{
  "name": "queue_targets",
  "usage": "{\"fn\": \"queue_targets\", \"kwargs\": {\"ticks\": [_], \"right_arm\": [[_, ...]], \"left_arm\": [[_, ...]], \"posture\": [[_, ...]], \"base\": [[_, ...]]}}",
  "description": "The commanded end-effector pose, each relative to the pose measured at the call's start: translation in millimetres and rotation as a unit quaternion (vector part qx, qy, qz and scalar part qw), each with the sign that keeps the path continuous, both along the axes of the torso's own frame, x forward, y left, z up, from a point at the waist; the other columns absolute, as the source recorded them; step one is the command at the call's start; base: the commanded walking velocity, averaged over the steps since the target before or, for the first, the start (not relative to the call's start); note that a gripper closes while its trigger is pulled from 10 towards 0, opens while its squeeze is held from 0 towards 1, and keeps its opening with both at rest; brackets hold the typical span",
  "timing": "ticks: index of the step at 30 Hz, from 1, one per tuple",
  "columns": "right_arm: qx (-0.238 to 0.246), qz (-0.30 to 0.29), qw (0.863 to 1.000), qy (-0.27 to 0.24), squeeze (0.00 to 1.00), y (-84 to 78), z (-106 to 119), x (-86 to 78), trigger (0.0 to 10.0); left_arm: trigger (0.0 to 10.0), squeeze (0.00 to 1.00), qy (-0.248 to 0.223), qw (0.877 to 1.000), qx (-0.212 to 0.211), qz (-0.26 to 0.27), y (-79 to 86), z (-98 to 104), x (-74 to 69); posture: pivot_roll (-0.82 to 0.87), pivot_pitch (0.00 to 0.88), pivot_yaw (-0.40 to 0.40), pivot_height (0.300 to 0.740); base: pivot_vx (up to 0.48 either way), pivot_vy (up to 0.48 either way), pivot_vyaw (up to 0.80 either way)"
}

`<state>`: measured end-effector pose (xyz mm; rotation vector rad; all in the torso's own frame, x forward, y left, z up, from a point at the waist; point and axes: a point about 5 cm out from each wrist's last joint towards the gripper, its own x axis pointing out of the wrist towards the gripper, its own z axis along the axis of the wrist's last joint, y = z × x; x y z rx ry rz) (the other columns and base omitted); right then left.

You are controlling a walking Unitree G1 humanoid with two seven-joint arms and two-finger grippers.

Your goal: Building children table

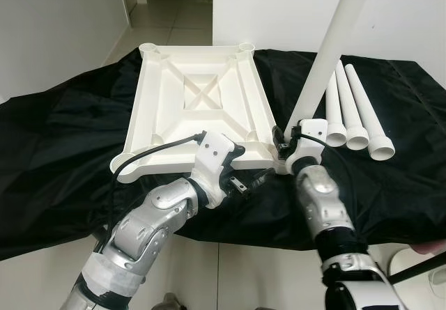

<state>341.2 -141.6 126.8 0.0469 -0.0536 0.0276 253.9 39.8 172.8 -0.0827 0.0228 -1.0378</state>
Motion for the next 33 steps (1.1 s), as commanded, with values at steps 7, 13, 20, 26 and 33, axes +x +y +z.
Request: {"fn": "queue_targets", "kwargs": {"ticks": [7, 13, 20, 26, 33], "right_arm": [[0.041, -0.054, 0.997, 0.022, 0.00, 20.8, -14, -12.6, 10.0], [0.049, -0.052, 0.997, 0.003, 1.00, 19.3, -9, -16.3, 10.0], [0.046, -0.049, 0.997, -0.023, 1.00, 9.4, -3, -19.6, 10.0], [0.032, -0.048, 0.998, -0.040, 1.00, -1.5, 0, -20.8, 10.0], [0.011, 0.026, 0.998, -0.052, 0.00, -14.3, 1, -24.8, 10.0]], "left_arm": [[10.0, 0.00, -0.008, 1.000, 0.000, -0.029, -1.0, 2, -3.8], [10.0, 0.00, -0.008, 1.000, 0.001, -0.030, -1.1, 2, -3.7], [10.0, 0.00, -0.008, 0.999, 0.001, -0.033, -1.6, 2, -4.0], [10.0, 0.00, -0.011, 0.999, 0.001, -0.034, -1.1, 3, -2.6], [10.0, 0.00, -0.014, 0.999, 0.002, -0.039, -0.5, 5, -1.1]], "posture": [[0.02, 0.000, 0.010, 0.740], [0.02, 0.000, 0.013, 0.740], [0.02, 0.000, 0.013, 0.740], [0.01, 0.000, 0.019, 0.740], [0.01, 0.000, 0.038, 0.740]], "base": [[0.000, 0.000, 0.00], [0.000, 0.000, 0.00], [0.000, 0.000, 0.00], [0.000, 0.000, 0.00], [0.000, 0.000, 0.00]]}}
